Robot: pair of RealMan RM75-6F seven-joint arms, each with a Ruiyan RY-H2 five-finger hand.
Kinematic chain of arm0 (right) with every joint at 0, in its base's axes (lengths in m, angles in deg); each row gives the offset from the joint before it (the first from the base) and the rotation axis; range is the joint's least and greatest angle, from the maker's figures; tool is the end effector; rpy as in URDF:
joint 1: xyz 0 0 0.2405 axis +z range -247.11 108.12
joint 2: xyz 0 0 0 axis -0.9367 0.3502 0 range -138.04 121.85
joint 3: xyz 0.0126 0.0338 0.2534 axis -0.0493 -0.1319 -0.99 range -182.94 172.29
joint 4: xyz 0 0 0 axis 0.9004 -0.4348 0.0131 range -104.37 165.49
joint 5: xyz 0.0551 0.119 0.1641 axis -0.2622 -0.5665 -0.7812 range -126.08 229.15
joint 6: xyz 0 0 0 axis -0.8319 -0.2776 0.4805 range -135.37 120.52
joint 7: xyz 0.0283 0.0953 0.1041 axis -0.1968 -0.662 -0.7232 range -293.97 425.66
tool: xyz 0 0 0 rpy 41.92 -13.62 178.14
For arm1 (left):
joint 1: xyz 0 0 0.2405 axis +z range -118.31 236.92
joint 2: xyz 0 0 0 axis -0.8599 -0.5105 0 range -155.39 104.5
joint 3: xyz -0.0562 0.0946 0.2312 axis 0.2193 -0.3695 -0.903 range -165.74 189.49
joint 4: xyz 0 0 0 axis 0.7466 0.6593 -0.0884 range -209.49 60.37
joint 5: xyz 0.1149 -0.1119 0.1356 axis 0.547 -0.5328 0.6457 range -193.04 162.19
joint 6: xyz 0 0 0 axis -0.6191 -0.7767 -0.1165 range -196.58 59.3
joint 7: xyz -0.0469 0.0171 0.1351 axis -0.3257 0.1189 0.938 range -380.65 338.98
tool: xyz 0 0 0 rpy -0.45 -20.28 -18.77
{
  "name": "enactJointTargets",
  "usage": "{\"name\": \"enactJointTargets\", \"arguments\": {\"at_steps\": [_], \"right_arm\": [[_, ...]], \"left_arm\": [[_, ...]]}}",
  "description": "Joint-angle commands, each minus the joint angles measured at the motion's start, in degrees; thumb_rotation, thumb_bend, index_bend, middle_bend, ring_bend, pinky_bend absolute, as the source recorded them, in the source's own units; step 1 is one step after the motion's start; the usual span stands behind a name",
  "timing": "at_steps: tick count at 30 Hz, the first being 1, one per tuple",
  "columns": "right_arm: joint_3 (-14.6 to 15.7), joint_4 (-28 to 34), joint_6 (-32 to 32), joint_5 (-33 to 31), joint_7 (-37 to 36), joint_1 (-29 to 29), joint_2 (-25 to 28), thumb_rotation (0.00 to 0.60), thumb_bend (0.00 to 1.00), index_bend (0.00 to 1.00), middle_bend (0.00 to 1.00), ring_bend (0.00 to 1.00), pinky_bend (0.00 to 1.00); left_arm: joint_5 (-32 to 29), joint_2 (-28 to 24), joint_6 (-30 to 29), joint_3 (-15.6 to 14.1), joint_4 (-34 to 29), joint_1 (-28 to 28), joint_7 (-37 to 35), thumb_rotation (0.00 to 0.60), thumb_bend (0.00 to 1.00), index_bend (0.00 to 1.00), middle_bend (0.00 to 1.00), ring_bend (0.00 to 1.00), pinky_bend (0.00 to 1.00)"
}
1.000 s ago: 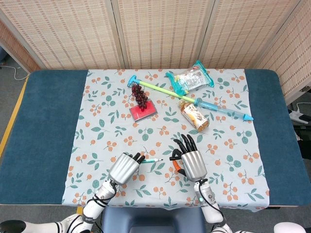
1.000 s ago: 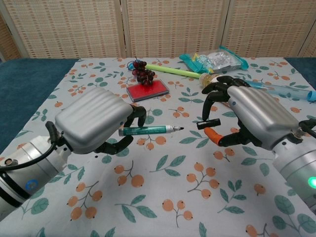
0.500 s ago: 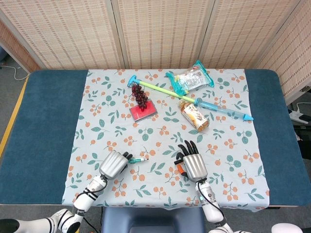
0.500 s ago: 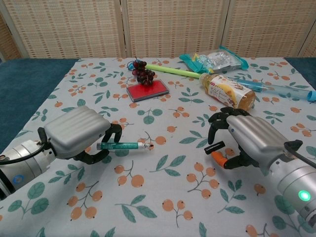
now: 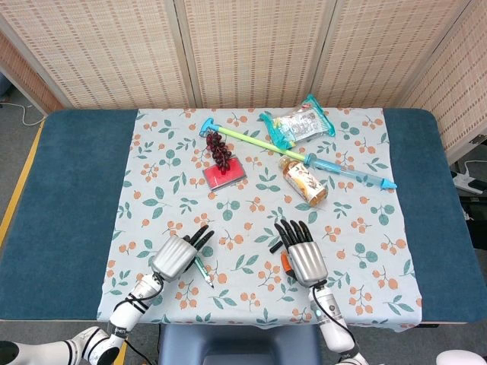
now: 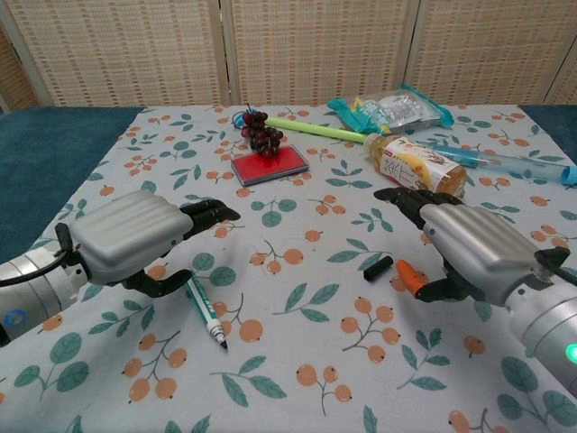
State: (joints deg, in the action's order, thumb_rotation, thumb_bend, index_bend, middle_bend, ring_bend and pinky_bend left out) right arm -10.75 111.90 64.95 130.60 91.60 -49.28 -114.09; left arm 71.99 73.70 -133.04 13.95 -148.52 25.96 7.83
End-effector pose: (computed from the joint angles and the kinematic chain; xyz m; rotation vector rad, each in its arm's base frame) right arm -0.1739 -0.2318 -0.0716 1.6555 -1.0006 1.0078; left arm -0.1676 0.2767 -0.0650 -2.0356 -0.4829 -0.9003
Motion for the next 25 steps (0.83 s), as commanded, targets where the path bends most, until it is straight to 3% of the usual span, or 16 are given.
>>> {"name": "enactJointTargets", "arguments": {"at_steps": [1, 5, 7, 10, 13, 16, 18, 25], "right_arm": [[2.22, 7.50, 2.29, 2.48, 0.98, -1.63, 7.09, 0.600, 0.41, 0.00, 0.00, 0.00, 0.00], [6.38, 17.52, 5.16, 5.12, 2.18, -4.69, 18.62, 0.600, 0.39, 0.00, 0.00, 0.00, 0.00], [10.02, 21.77, 8.56, 8.14, 4.30, -7.38, 25.80, 0.600, 0.39, 0.00, 0.00, 0.00, 0.00], [14.21, 24.20, 16.44, 13.81, 5.15, -12.27, 33.48, 0.600, 0.36, 0.00, 0.00, 0.00, 0.00], [17.21, 23.21, 22.52, 16.01, 1.38, -16.90, 39.00, 0.600, 0.35, 0.00, 0.00, 0.00, 0.00], [17.39, 23.20, 26.02, 14.17, -4.04, -19.79, 43.46, 0.600, 0.33, 0.00, 0.00, 0.00, 0.00], [15.57, 23.04, 28.46, 14.41, -7.39, -20.24, 45.29, 0.600, 0.32, 0.00, 0.00, 0.00, 0.00], [14.41, 22.94, 26.26, 14.24, -8.32, -20.82, 46.28, 0.600, 0.24, 0.00, 0.00, 0.00, 0.00]], "left_arm": [[0.53, -2.44, -2.09, 0.90, -3.22, 0.39, -2.87, 0.600, 0.41, 0.02, 0.03, 0.27, 0.67], [1.84, -8.76, -5.93, 0.64, -9.48, 2.31, -6.40, 0.600, 0.41, 0.02, 0.03, 0.13, 0.50], [2.74, -14.25, -7.87, -1.09, -12.87, 4.32, -8.82, 0.600, 0.41, 0.03, 0.03, 0.08, 0.45], [2.81, -22.75, -11.64, -4.66, -16.23, 8.99, -12.27, 0.600, 0.41, 0.03, 0.02, 0.02, 0.36], [2.45, -26.22, -19.36, -6.89, -15.09, 15.53, -19.23, 0.600, 0.41, 0.02, 0.01, 0.00, 0.27], [3.53, -24.72, -28.77, -7.47, -7.42, 21.74, -28.37, 0.600, 0.41, 0.02, 0.00, 0.00, 0.26], [2.13, -23.10, -32.36, -6.58, -2.68, 24.71, -31.38, 0.600, 0.41, 0.02, 0.00, 0.00, 0.26], [2.61, -23.70, -32.08, -6.39, -0.41, 26.35, -30.09, 0.600, 0.41, 0.00, 0.00, 0.00, 0.21]]}}
